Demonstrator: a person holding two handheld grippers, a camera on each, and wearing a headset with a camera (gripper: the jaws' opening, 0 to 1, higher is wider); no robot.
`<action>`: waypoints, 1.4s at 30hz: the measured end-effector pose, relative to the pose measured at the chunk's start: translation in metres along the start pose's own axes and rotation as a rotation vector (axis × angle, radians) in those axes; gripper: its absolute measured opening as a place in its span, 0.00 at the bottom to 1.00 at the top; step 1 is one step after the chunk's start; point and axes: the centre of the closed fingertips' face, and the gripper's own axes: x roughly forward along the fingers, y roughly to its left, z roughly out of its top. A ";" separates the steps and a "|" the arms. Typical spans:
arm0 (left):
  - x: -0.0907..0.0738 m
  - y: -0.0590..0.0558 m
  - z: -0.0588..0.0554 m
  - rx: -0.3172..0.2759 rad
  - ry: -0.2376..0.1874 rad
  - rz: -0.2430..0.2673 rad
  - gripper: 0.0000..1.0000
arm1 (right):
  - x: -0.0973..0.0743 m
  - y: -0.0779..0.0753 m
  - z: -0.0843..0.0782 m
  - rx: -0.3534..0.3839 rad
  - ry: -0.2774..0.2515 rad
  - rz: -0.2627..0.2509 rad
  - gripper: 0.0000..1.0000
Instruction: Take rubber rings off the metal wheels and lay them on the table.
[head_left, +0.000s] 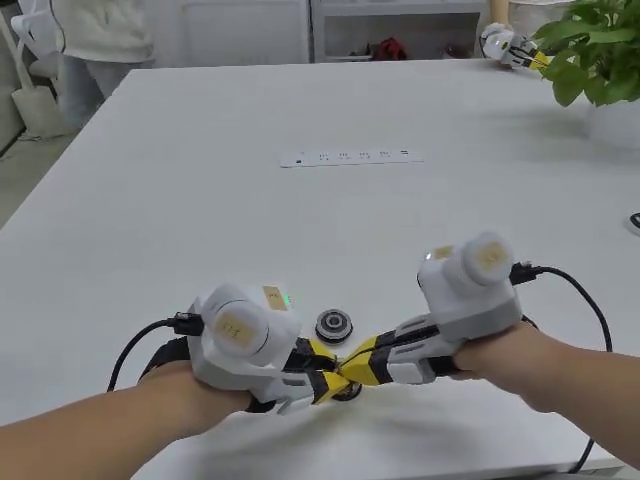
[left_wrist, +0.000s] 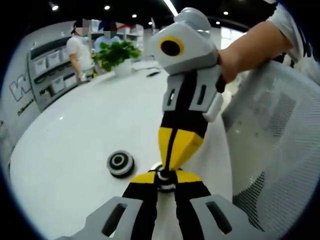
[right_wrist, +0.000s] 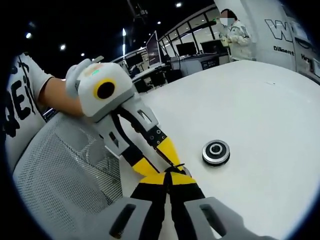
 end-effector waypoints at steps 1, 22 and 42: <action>0.000 0.000 0.000 0.001 0.000 -0.001 0.12 | 0.000 -0.001 -0.001 0.003 0.002 0.001 0.00; -0.010 -0.005 0.007 0.026 -0.039 -0.075 0.18 | -0.002 0.001 0.001 0.028 -0.014 0.016 0.00; -0.062 0.003 0.024 -0.052 -0.166 -0.053 0.32 | -0.004 0.010 0.016 0.035 -0.055 0.052 0.00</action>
